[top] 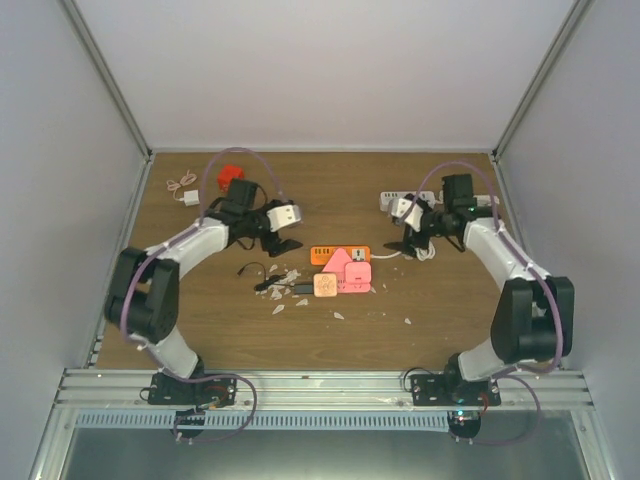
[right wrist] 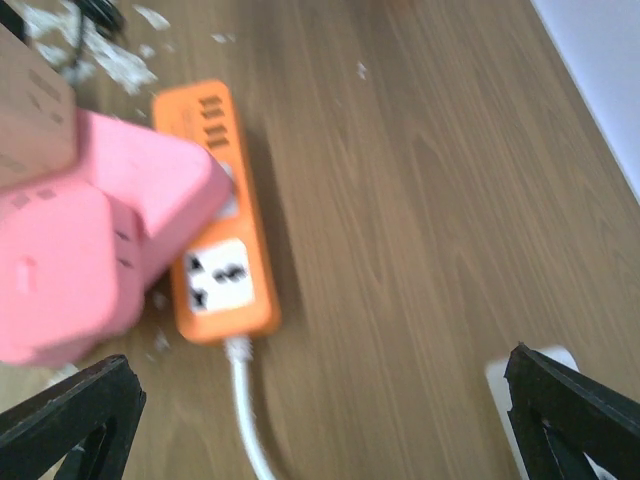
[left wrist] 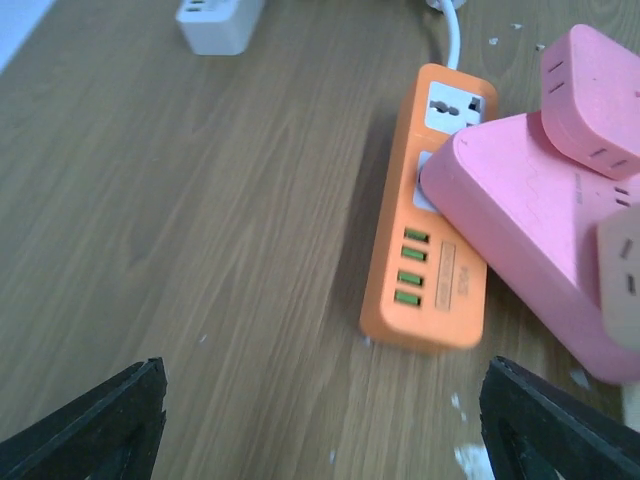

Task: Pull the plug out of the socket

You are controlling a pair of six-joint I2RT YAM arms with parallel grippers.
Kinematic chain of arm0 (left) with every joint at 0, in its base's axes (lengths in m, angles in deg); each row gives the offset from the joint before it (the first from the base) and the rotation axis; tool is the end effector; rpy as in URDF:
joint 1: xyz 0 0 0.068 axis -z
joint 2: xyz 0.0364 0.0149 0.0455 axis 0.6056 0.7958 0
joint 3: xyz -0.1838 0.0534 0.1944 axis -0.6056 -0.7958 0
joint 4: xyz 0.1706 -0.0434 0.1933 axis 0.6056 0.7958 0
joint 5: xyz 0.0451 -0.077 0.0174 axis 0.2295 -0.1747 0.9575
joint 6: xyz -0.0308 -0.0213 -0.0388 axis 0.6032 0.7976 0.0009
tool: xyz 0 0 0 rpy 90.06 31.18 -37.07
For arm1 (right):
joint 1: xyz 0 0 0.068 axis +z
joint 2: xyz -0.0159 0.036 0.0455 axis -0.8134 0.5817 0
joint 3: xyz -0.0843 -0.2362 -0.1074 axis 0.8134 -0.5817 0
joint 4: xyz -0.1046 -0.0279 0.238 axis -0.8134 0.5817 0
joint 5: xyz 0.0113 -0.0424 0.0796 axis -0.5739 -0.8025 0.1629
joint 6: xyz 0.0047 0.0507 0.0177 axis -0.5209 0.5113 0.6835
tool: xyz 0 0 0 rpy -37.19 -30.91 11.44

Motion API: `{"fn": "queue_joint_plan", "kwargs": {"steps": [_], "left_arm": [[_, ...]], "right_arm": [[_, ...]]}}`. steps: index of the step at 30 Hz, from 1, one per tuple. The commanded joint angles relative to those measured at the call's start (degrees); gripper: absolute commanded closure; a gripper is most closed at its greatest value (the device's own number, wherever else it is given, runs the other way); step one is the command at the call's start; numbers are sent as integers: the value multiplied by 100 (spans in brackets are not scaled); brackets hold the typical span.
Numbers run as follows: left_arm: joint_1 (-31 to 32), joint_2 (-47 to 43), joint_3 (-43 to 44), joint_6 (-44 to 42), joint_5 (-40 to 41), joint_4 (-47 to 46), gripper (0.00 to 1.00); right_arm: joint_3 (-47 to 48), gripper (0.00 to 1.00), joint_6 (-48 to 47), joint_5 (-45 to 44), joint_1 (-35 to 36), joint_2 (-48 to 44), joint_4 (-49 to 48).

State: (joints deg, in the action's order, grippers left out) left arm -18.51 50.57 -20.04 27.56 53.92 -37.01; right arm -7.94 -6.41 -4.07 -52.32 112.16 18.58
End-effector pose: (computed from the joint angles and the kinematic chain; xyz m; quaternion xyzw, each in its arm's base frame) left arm 0.3326 -0.1351 0.2070 0.5798 0.6897 -0.1991 0.3853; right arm 0.3114 0.0354 0.2451 -0.5724 0.6980 0.1639 0.3978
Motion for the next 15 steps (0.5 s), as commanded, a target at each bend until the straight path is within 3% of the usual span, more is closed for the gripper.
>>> {"fn": "queue_joint_plan", "kwargs": {"steps": [1,8,15], "left_arm": [[-428,-856,-609,-136,-432,-137,14],[-542,-2094,-1849,-716,-813,-93,14],[-170,-2595,-2473,-1050,-863,13,15]], "right_arm": [[-375,0,652,110,639,-530,-766],[-813,1,920,-186,1647,-950,-1191],[-1198,1,993,-454,2636,-862,-1600]]}}
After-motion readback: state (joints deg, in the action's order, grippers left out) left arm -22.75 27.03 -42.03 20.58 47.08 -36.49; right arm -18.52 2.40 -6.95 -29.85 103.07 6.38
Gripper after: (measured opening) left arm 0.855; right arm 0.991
